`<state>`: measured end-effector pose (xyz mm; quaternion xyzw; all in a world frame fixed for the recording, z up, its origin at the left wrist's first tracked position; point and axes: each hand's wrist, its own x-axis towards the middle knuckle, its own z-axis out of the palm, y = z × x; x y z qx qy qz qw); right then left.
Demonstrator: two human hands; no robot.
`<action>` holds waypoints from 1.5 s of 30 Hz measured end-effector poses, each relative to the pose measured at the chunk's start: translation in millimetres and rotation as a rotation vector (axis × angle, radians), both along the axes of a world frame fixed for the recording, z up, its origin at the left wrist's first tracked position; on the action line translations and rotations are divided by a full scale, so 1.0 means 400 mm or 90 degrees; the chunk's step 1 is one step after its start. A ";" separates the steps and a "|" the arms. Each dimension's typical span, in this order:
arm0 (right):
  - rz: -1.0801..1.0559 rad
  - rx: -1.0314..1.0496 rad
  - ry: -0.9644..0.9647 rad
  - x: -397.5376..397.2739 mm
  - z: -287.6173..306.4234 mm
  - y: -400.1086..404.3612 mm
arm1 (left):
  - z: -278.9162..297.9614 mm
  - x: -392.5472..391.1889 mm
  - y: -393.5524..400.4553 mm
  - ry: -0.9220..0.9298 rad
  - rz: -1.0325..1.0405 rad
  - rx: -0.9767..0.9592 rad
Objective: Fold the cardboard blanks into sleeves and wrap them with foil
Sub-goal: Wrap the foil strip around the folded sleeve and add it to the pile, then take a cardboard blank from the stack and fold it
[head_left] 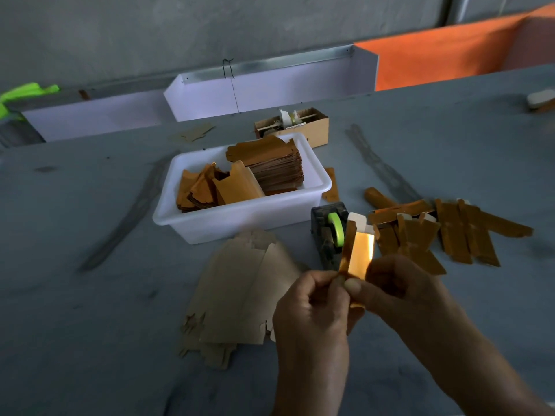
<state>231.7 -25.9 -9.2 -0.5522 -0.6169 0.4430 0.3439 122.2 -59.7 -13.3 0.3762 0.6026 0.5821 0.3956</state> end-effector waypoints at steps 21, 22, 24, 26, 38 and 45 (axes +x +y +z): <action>-0.263 0.075 -0.305 0.129 -0.079 0.205 | -0.063 -0.190 0.074 0.835 0.053 -0.373; -0.273 0.092 -0.305 0.127 -0.086 0.192 | -0.065 -0.191 0.079 0.812 0.051 -0.367; -0.267 0.128 -0.265 0.121 -0.094 0.161 | -0.062 -0.196 0.089 0.748 0.054 -0.356; -0.261 0.148 -0.220 0.120 -0.095 0.130 | -0.053 -0.204 0.090 0.667 0.051 -0.330; 0.041 -0.069 0.180 -0.021 -0.033 -0.018 | -0.009 -0.187 0.014 -0.221 -0.142 -0.137; 0.005 -0.137 0.224 -0.050 -0.046 -0.026 | -0.002 -0.135 0.000 -0.051 -0.098 -0.114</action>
